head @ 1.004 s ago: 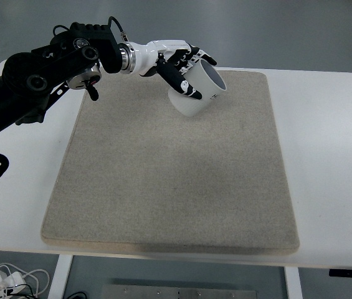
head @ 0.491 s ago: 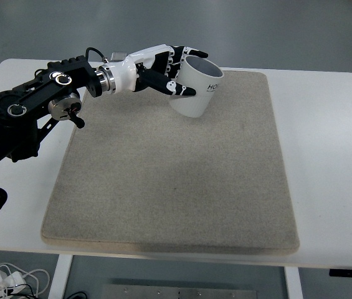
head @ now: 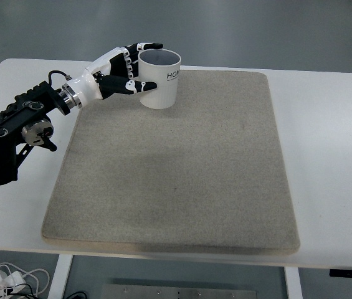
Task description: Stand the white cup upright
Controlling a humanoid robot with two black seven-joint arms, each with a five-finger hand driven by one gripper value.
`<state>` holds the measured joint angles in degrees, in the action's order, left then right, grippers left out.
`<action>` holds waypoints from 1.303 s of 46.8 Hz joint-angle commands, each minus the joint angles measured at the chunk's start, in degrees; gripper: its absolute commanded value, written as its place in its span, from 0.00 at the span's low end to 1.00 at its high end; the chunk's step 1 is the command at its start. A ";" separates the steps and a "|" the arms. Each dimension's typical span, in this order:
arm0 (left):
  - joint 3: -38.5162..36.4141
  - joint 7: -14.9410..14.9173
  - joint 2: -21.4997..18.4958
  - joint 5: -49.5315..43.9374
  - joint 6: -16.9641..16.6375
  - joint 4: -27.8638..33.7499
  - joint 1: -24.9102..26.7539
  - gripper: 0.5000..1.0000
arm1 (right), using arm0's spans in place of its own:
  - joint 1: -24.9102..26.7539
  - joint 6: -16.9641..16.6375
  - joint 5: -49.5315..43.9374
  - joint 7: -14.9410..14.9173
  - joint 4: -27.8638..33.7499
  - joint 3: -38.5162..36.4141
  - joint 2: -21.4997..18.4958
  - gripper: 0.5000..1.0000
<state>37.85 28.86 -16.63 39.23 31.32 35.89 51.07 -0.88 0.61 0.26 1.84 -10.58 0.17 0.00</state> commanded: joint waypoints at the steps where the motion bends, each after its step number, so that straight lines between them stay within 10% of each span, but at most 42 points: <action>1: -0.14 3.65 0.02 0.15 0.41 -1.96 0.00 0.00 | 0.00 0.00 0.00 0.00 0.03 0.00 0.00 0.90; 61: -14.38 6.14 5.29 1.55 -13.39 -9.53 0.09 0.05 | 0.00 0.00 0.00 0.00 0.03 0.00 0.00 0.90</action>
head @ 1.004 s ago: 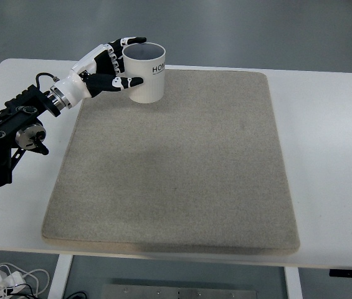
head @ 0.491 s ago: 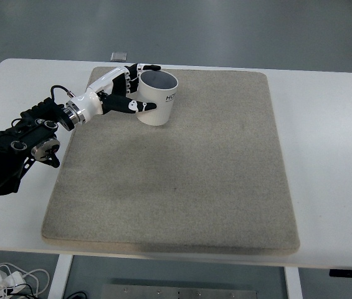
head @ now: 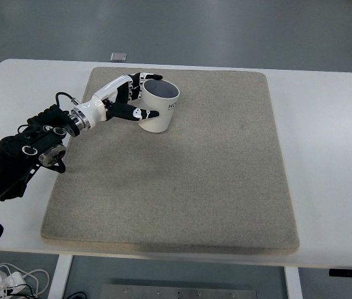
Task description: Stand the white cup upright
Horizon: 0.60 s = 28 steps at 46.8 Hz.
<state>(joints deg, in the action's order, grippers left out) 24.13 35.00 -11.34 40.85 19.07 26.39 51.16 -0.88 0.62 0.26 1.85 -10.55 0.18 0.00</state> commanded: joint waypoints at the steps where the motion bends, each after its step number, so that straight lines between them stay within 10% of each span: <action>1: -0.84 0.00 0.00 -0.07 -1.49 0.06 -0.01 0.08 | 0.00 0.00 0.00 0.00 0.01 0.00 0.00 0.90; 12: -0.84 0.00 0.00 -0.24 -2.29 0.06 -0.09 0.42 | 0.00 0.00 0.00 0.00 0.01 0.00 0.00 0.90; 16: -0.84 0.00 0.00 -0.51 -2.11 0.06 -0.09 0.75 | 0.00 0.00 0.00 0.00 0.00 0.00 0.00 0.90; 28: -0.13 0.00 -0.17 -0.77 -1.76 0.68 -0.89 0.98 | 0.00 0.00 0.00 0.00 -0.08 0.00 0.00 0.90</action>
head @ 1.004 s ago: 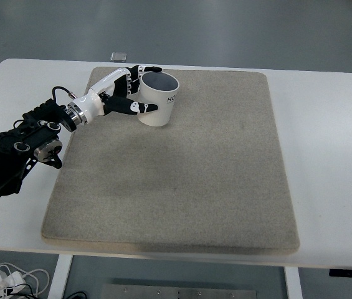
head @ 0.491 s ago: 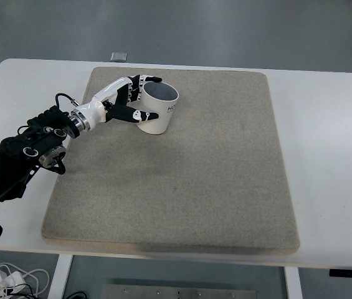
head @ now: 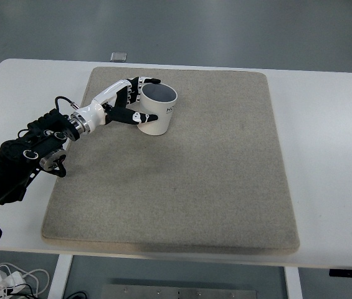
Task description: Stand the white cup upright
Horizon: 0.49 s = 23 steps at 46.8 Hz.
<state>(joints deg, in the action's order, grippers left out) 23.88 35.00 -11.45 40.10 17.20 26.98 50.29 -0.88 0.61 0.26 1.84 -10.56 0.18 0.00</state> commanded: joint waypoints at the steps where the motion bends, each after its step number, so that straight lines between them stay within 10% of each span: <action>1: 0.20 0.00 -0.15 -0.11 0.20 0.27 -0.11 0.98 | 0.00 0.00 0.00 0.00 0.02 0.00 0.00 0.90; 23: 2.13 0.00 -3.93 -0.98 1.34 4.75 0.07 0.98 | 0.00 0.00 0.00 0.00 0.02 0.00 0.00 0.90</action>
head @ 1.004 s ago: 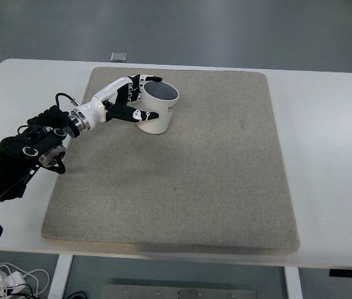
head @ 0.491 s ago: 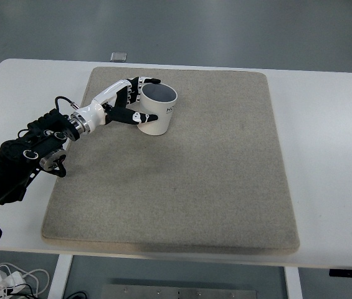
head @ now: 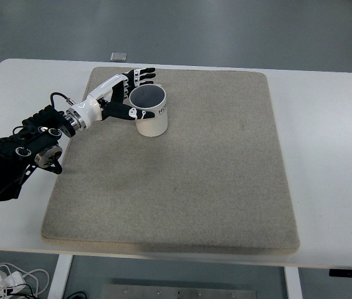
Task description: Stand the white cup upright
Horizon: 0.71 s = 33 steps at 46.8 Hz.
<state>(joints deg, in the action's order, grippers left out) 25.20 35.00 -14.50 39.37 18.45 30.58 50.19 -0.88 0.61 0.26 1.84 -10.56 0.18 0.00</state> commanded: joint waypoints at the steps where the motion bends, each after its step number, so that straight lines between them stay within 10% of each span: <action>1: 1.34 0.00 -1.31 -0.26 0.09 1.67 0.17 0.99 | 0.00 0.00 0.00 0.00 0.01 0.00 0.00 0.90; 19: 7.32 0.00 -4.22 -3.42 0.01 6.87 2.62 0.98 | 0.00 0.00 0.00 0.00 0.01 0.00 0.00 0.90; 33: 6.44 0.00 -3.08 -21.96 -2.45 -1.13 9.04 0.99 | 0.00 0.00 0.00 0.00 0.01 0.00 0.00 0.90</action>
<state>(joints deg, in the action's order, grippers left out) 31.66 35.00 -18.09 20.11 16.11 31.59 58.67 -0.87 0.61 0.26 1.85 -10.59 0.18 0.00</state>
